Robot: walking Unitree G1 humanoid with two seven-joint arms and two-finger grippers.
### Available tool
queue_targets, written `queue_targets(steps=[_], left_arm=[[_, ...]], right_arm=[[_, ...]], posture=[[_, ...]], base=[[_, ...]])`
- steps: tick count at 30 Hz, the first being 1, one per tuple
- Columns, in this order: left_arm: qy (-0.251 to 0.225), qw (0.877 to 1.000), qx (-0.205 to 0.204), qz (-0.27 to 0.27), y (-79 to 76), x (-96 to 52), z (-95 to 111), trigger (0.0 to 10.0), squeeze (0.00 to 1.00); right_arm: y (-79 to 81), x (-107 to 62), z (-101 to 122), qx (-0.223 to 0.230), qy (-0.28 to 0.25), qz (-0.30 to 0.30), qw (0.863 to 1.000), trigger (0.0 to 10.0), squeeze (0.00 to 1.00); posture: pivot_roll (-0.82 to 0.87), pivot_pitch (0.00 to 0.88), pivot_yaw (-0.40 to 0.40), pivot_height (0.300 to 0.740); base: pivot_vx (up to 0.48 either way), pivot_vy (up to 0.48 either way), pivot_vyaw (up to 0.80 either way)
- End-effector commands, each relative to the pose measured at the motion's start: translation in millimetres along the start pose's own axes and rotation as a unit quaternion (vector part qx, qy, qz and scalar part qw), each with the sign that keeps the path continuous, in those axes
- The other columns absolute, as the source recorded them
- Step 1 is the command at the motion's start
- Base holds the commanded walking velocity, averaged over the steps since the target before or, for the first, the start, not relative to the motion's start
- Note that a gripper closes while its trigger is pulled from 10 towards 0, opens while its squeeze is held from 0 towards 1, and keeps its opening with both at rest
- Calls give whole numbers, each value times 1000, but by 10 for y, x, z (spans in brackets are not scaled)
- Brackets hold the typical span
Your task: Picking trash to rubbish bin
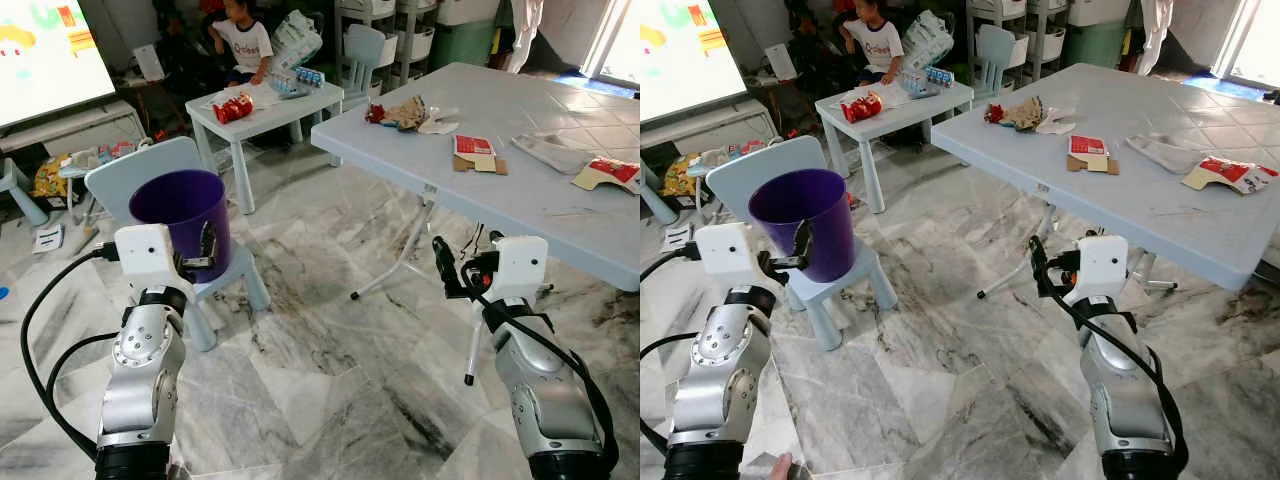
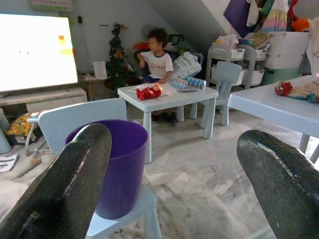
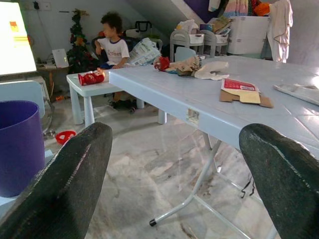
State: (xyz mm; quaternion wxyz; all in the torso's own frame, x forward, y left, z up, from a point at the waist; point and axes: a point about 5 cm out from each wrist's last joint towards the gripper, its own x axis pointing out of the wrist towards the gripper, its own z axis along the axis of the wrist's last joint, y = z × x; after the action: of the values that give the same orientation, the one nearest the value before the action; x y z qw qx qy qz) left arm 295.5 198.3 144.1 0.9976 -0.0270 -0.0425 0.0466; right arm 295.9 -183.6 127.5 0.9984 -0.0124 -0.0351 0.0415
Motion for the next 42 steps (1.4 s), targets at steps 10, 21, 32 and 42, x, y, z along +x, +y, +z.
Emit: queue_targets(steps=[10, 21, 32, 42], left_arm=[[-4, 1000, -6, -11, -37, 16, 36, 10000, 0], [-3, 1000, -5, -13, -39, 20, 39, 10000, 0], [-2, 1000, -4, -15, -41, 24, 41, 10000, 0], [-2, 1000, -4, -19, -55, 25, 44, 10000, 0]], right_arm=[[-8, 22, 71, -1, -11, -4, 1000, 10000, 0], [13, 32, 75, 0, -12, -3, 1000, 10000, 0], [21, 35, 74, 1, -13, -4, 1000, 10000, 0], [18, 34, 68, 3, -11, -5, 1000, 10000, 0]], posture=[[37, 0, 36, 740], [38, 0, 40, 740], [39, 0, 42, 740], [39, 0, 42, 740]], base=[[356, 0, 0], [387, 0, 0], [401, 0, 0], [421, 0, 0]])
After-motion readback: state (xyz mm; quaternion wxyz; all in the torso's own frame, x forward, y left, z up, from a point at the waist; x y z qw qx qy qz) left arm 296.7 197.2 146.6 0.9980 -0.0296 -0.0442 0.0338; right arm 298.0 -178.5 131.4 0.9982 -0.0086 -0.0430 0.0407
